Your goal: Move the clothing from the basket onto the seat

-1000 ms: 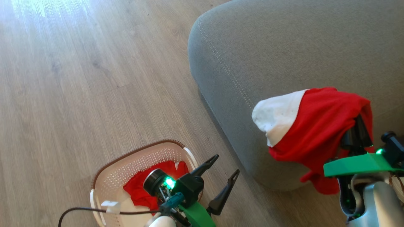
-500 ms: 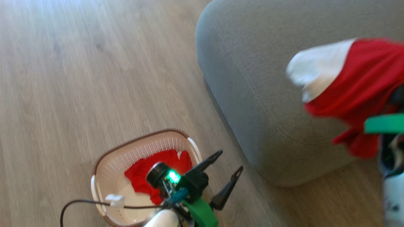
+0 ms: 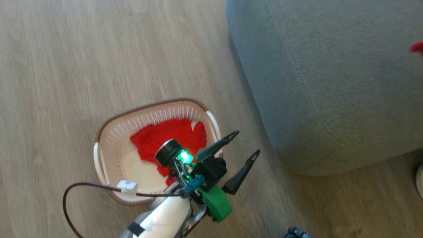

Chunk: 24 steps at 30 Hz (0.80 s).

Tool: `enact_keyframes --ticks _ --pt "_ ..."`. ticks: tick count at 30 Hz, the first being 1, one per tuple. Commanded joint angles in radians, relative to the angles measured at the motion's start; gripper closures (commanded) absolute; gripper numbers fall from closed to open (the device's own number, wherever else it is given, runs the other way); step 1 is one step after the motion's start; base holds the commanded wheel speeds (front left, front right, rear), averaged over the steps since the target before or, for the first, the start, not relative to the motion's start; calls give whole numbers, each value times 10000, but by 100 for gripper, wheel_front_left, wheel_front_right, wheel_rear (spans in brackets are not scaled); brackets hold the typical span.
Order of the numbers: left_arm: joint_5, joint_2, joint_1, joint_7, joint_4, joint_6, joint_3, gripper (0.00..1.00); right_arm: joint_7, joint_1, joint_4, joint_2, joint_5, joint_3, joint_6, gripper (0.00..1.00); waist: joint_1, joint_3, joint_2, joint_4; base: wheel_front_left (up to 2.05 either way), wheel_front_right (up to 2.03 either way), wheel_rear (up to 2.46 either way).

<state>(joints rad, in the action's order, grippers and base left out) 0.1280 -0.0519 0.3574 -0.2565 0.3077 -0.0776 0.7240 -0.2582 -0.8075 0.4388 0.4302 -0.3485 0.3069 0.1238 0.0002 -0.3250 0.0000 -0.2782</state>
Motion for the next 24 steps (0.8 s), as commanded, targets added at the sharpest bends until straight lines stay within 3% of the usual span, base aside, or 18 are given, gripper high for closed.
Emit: enact_keyframes --ticks 1,9,17,24 --pt "-157 17 367 -53 -253 -22 -165 0 -36 -762 227 573 -181 -106 69 100 -2 -606 0 357 0 0 0" --pt "-408 17 728 -53 -158 -22 -178 0 -36 -2765 3253 1411 -626 -572 69 100 -2 -1443 0 755 0 0 0" --pt "-452 17 918 -53 -183 2 -104 0 -3 -3863 5818 1663 -679 -1610 69 100 -2 -1916 0 1049 0 0 0" --pt "-354 17 1139 -53 -282 139 38 0 120 -4068 7904 1894 -563 -1883 69 100 -2 -2221 0 1289 0 0 0"
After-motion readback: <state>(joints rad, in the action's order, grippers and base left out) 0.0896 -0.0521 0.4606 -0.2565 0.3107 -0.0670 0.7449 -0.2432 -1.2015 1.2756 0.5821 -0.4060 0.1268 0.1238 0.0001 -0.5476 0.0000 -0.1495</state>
